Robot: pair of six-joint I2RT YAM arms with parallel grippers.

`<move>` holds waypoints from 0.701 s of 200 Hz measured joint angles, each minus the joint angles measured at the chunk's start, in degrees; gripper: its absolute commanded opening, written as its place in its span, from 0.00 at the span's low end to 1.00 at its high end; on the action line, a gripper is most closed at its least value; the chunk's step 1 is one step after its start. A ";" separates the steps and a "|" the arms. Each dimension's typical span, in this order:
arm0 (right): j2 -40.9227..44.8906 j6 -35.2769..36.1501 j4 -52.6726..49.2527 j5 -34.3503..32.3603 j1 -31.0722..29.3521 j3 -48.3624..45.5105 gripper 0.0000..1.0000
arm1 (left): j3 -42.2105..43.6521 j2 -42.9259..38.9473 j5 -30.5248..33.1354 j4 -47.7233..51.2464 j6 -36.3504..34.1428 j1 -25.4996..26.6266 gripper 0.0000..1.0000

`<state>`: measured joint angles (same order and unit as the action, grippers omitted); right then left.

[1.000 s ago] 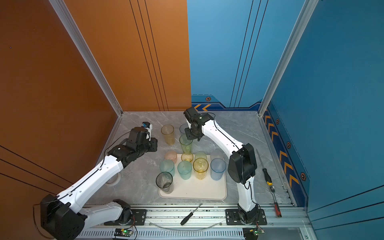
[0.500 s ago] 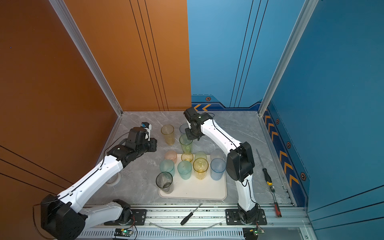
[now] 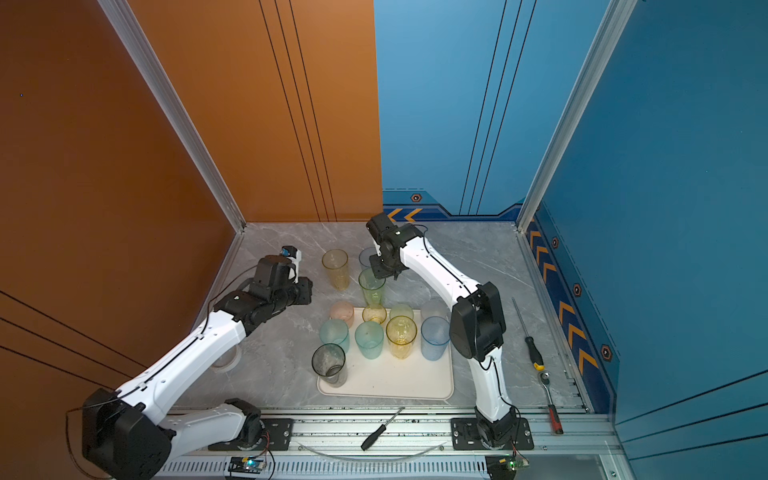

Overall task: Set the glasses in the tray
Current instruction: 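Close right gripper on the rim of the green cup beyond the tray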

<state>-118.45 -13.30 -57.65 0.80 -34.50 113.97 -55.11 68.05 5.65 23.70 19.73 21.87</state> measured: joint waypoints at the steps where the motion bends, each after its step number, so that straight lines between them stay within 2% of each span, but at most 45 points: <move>1: -0.04 0.00 0.00 0.00 0.00 0.00 0.17 | 0.02 0.00 -0.02 0.00 -0.02 -0.04 0.24; 140: -2.32 0.02 -0.46 0.00 0.00 0.35 0.12 | 0.83 0.00 -1.27 -0.20 -0.02 -0.96 0.24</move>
<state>-120.77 -13.28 -58.11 0.80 -34.50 114.32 -54.28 68.05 4.38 23.51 19.70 20.91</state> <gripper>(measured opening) 0.132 0.236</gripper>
